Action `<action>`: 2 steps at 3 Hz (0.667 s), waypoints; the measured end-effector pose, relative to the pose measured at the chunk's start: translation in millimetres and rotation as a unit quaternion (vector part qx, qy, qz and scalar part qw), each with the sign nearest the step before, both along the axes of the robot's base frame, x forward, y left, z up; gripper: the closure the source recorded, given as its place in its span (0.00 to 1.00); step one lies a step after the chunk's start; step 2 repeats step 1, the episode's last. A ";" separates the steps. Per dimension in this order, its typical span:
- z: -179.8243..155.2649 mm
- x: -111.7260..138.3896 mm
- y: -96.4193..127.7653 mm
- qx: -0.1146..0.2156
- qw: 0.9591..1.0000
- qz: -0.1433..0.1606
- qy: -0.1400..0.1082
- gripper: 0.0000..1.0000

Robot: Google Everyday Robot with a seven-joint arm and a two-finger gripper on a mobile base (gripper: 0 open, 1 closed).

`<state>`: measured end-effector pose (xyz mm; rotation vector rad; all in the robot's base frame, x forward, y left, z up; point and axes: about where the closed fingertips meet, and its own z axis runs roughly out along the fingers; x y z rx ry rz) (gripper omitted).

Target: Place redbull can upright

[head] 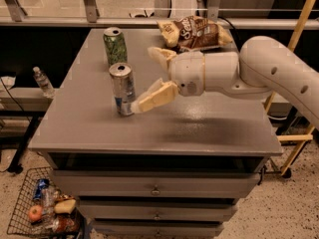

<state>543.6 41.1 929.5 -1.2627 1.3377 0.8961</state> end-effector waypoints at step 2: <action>12.7 0.0 -39.8 -0.002 1.000 -0.031 -0.006 0.00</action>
Offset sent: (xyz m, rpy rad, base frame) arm 0.0000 0.0000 0.0000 0.0000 0.0000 0.0000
